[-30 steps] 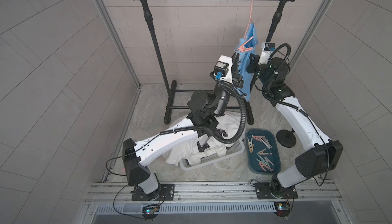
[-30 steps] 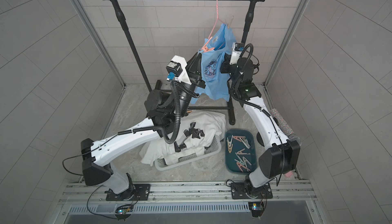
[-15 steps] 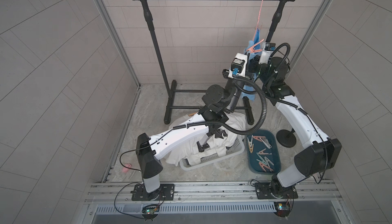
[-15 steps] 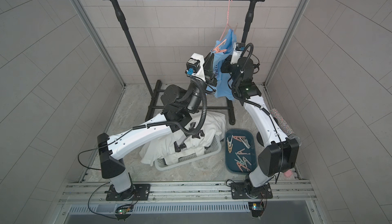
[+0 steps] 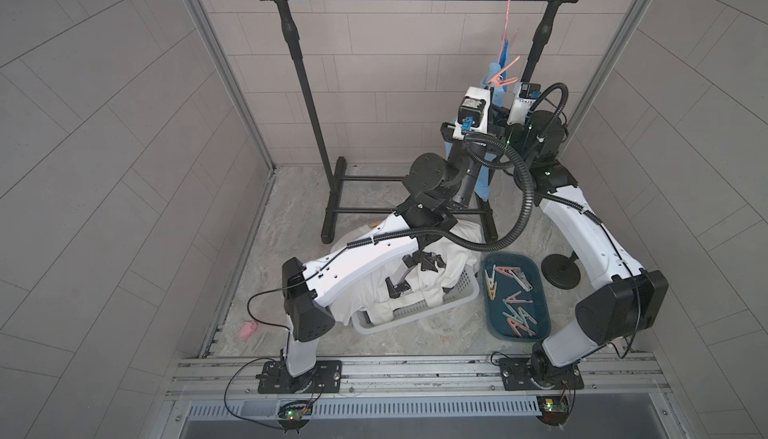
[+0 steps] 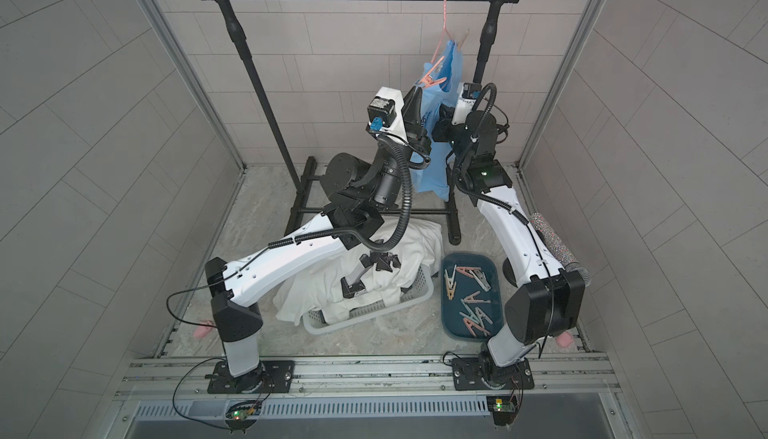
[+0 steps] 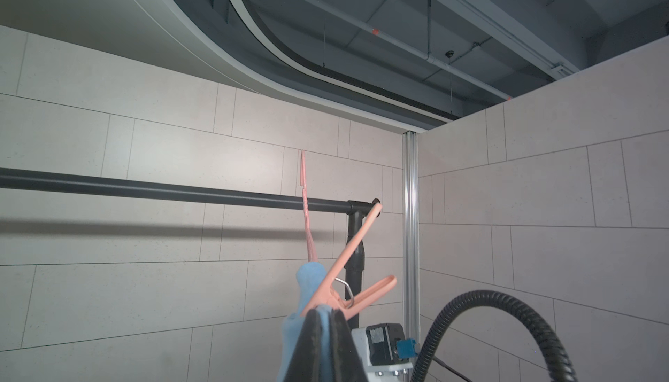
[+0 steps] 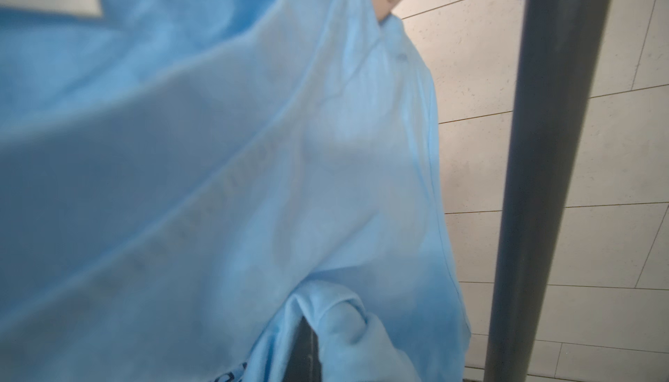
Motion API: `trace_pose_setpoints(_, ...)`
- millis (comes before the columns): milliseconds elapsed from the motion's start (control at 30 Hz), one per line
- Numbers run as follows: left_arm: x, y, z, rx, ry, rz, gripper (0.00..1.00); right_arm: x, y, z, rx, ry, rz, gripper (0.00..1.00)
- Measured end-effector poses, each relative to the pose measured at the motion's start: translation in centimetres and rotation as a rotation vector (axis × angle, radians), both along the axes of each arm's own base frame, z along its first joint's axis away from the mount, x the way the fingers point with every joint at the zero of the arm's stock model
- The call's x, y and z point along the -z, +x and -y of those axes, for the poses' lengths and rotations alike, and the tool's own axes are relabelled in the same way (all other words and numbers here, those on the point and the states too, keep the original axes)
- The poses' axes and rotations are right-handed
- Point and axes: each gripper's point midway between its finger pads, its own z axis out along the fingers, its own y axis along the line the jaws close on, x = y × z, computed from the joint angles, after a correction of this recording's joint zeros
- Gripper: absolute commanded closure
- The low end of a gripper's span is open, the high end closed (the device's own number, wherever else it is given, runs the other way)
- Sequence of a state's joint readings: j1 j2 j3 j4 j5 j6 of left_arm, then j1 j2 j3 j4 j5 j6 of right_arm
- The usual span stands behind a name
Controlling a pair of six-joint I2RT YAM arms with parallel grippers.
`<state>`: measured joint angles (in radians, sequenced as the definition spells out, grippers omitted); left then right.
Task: Use clothespins to secure the t-shirt on both sides of the hanger
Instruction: Hang the hanger on the clothesline.
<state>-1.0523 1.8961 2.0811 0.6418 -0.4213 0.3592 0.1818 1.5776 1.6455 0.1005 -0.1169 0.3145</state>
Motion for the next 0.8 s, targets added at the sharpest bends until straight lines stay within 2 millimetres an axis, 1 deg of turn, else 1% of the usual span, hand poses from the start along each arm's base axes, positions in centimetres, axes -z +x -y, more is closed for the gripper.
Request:
trace_pose_setpoints(133, 1.3, 1.1, 0.9, -0.012, 0.035, -0.023, 1.0, 0.5, 0.1, 0.1, 0.003, 0.0, -0.01, 1.0)
trace_pose_setpoints(200, 1.5, 1.4, 1.1, -0.015, 0.042, -0.03, 1.0, 1.1, 0.3, 0.2, 0.004, 0.001, -0.021, 1.0)
trace_pose_setpoints(300, 1.5, 1.6, 1.2, -0.017, 0.046, -0.033, 1.0, 2.7, 0.5, 0.2, 0.004, -0.001, -0.053, 1.0)
trace_pose_setpoints(433, 1.4, 1.9, 1.0, -0.027, 0.051, -0.041, 1.0, 5.5, 0.8, 0.1, 0.002, -0.007, -0.109, 1.0)
trace_pose_setpoints(500, 1.3, 2.1, 1.1, -0.033, 0.052, -0.044, 1.0, 6.6, 0.9, 0.1, 0.002, -0.012, -0.133, 1.0)
trace_pose_setpoints(600, 1.4, 2.3, 1.4, -0.034, 0.056, -0.045, 1.0, 7.3, 0.8, 0.2, 0.001, -0.015, -0.149, 1.0)
trace_pose_setpoints(733, 2.2, 2.6, 1.8, -0.032, 0.071, -0.057, 1.0, 8.1, -0.2, 0.6, 0.008, -0.016, -0.163, 1.0)
trace_pose_setpoints(767, 2.7, 2.7, 2.0, -0.03, 0.076, -0.062, 1.0, 8.3, -0.5, 0.8, 0.01, -0.016, -0.166, 0.97)
trace_pose_setpoints(800, 3.2, 2.8, 2.2, -0.029, 0.083, -0.069, 1.0, 8.4, -0.8, 1.0, 0.013, -0.016, -0.168, 0.89)
